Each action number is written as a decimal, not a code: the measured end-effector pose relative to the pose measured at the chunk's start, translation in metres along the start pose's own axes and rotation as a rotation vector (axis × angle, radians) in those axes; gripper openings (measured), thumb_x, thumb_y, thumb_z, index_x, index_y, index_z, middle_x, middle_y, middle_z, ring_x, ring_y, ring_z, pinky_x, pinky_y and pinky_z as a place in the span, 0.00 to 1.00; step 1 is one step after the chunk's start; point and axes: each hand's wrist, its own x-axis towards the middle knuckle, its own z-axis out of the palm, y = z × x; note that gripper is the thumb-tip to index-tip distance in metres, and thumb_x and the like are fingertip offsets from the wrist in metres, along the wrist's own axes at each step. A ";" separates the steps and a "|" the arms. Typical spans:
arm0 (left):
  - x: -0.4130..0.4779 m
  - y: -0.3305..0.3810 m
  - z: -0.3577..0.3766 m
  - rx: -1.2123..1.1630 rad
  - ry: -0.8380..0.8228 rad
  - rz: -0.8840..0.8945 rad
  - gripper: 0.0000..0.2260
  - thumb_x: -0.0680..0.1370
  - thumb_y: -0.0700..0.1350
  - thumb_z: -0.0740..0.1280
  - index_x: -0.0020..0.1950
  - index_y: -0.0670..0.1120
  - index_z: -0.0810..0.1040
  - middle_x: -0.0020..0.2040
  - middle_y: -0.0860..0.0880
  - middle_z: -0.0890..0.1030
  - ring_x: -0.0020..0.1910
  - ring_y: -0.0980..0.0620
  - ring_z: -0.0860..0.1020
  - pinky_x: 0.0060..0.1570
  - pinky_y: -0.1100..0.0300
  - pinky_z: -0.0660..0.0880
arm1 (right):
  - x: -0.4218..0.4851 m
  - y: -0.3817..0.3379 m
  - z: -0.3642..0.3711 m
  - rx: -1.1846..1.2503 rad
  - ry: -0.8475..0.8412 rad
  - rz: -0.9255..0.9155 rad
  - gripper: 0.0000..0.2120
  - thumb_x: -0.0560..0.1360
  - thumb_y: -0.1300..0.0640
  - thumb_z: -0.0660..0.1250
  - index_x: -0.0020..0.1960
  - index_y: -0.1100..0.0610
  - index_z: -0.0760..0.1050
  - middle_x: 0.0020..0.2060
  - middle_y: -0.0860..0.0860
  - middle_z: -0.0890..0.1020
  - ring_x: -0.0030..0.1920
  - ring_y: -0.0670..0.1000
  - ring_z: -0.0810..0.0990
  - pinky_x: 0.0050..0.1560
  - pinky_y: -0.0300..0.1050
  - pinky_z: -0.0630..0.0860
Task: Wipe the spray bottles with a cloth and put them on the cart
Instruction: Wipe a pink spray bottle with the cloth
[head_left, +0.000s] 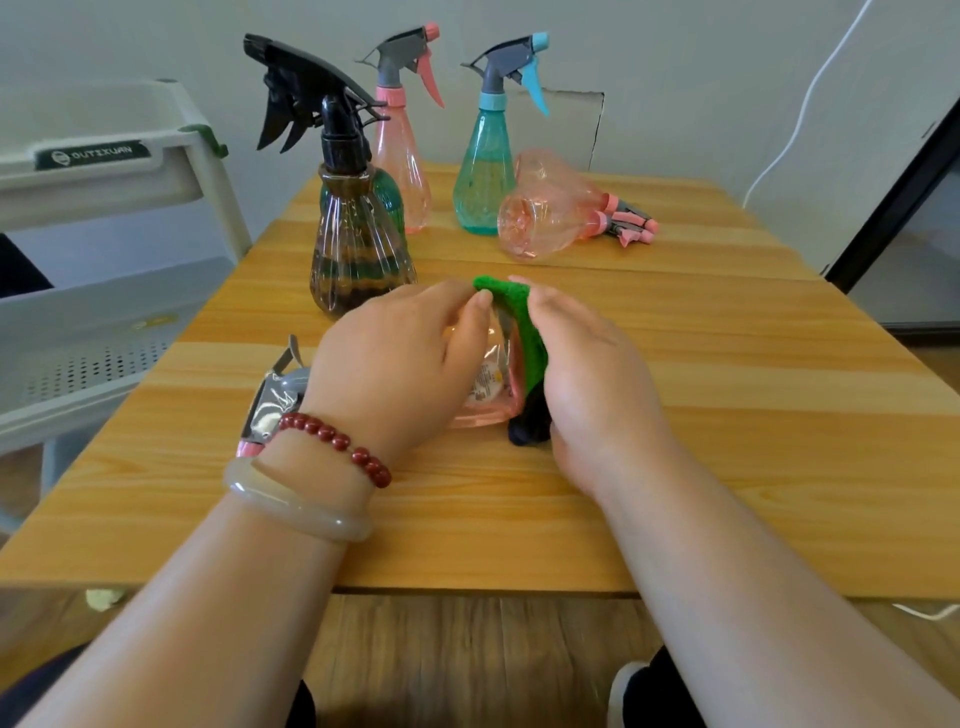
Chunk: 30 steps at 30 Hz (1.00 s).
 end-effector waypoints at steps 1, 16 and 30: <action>0.001 -0.001 0.000 -0.010 -0.011 -0.026 0.20 0.83 0.57 0.48 0.56 0.53 0.78 0.37 0.58 0.71 0.37 0.60 0.71 0.32 0.64 0.63 | -0.004 0.000 -0.002 -0.010 -0.006 -0.006 0.13 0.81 0.49 0.62 0.44 0.37 0.82 0.45 0.37 0.84 0.53 0.44 0.82 0.62 0.53 0.77; 0.002 -0.010 -0.011 -0.164 -0.045 -0.087 0.22 0.84 0.53 0.52 0.53 0.41 0.81 0.43 0.42 0.84 0.38 0.43 0.81 0.39 0.49 0.78 | -0.008 -0.002 -0.010 -0.161 -0.006 -0.136 0.10 0.76 0.58 0.71 0.45 0.42 0.82 0.45 0.36 0.84 0.51 0.38 0.82 0.55 0.37 0.78; -0.003 -0.014 -0.006 -0.064 0.022 0.099 0.22 0.83 0.56 0.49 0.68 0.51 0.77 0.64 0.52 0.80 0.64 0.51 0.76 0.58 0.60 0.67 | 0.009 0.004 -0.007 -0.181 0.051 -0.026 0.06 0.76 0.57 0.72 0.41 0.48 0.79 0.39 0.46 0.82 0.40 0.47 0.81 0.40 0.41 0.75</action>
